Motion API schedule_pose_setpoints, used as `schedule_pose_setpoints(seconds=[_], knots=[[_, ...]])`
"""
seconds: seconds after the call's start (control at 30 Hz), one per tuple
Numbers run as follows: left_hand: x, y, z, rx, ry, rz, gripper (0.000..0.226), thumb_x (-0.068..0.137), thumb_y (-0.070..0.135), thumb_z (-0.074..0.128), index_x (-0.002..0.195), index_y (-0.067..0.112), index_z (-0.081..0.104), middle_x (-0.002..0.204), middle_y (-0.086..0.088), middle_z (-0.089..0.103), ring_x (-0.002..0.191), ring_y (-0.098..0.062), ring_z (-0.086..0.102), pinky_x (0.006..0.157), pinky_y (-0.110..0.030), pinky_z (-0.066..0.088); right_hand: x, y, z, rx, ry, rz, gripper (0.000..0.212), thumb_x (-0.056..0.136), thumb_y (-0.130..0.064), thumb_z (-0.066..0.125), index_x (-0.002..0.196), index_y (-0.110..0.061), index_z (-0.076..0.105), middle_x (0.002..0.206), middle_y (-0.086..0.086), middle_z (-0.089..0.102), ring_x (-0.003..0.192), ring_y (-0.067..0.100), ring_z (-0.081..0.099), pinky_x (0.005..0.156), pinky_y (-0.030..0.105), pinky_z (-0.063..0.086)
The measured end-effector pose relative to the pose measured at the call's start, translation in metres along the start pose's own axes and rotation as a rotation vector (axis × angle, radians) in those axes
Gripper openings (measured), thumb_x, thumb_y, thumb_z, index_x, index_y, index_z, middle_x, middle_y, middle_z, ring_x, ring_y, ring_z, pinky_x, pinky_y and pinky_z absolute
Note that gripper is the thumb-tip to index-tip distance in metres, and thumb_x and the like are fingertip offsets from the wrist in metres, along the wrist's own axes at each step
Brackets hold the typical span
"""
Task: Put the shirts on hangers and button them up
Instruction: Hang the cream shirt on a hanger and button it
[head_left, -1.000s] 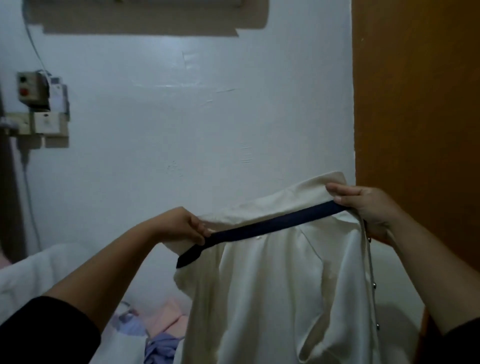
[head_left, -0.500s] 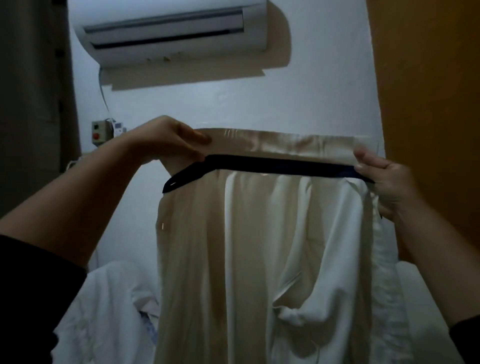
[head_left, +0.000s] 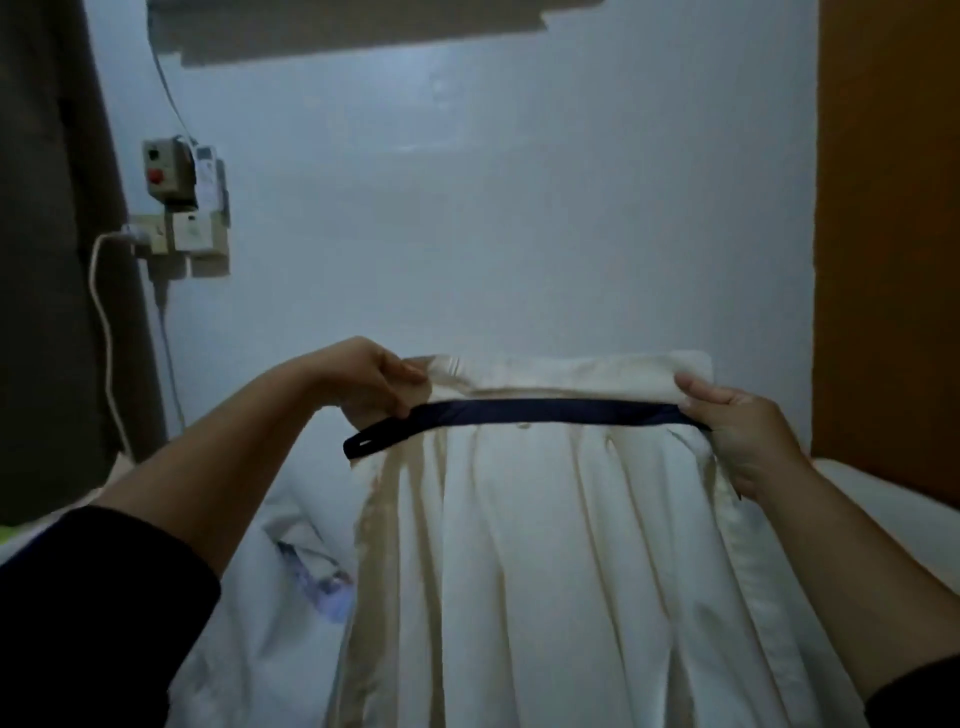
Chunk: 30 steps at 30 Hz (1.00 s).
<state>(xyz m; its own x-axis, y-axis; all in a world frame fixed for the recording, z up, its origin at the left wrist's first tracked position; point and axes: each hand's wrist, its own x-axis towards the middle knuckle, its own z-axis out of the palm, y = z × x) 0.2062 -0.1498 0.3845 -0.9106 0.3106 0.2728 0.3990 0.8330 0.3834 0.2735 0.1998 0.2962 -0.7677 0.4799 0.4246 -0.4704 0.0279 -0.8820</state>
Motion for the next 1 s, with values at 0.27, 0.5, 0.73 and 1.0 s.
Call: schedule_pose_setpoints(seconds=[0.27,0.5,0.73,1.0], knots=[[0.028,-0.127,0.241,0.139,-0.494,-0.141,0.044,0.080,0.016,0.071,0.120,0.031,0.065,0.103,0.004,0.064,0.089,-0.012,0.059,0.074,-0.015,0.039,-0.029,0.242,-0.017,-0.605,-0.208,0.387,0.050,0.084,0.004,0.064,0.132,0.000,0.050,0.131,0.011,0.053,0.121,0.021,0.050,0.089,0.011,0.031],[0.068,-0.200,0.383,0.148,-0.434,-0.154,0.042,0.097,0.047,0.042,0.122,0.020,0.063,0.118,-0.006,0.065,0.104,-0.022,0.059,0.091,-0.030,0.043,-0.027,0.369,-0.017,-0.928,-0.240,0.462,0.059,0.087,-0.013,0.066,0.141,-0.010,0.042,0.140,0.011,0.045,0.124,0.026,0.045,0.098,0.026,0.034],[0.091,-0.213,0.456,0.228,-0.331,-0.050,0.036,0.101,0.038,0.037,0.112,0.014,0.061,0.107,-0.006,0.065,0.092,-0.022,0.061,0.077,-0.031,0.045,-0.007,0.439,-0.020,-1.132,-0.203,0.441,0.058,0.089,-0.013,0.060,0.143,-0.010,0.038,0.147,0.016,0.037,0.130,0.033,0.040,0.101,0.036,0.035],[0.092,-0.204,0.475,0.230,-0.321,0.013,0.038,0.088,0.033,0.061,0.126,0.029,0.061,0.141,0.003,0.049,0.121,-0.020,0.051,0.100,-0.037,0.040,-0.014,0.452,-0.053,-1.110,-0.174,0.377,0.045,0.088,-0.013,0.064,0.130,-0.001,0.053,0.141,0.019,0.043,0.130,0.030,0.038,0.101,0.025,0.025]])
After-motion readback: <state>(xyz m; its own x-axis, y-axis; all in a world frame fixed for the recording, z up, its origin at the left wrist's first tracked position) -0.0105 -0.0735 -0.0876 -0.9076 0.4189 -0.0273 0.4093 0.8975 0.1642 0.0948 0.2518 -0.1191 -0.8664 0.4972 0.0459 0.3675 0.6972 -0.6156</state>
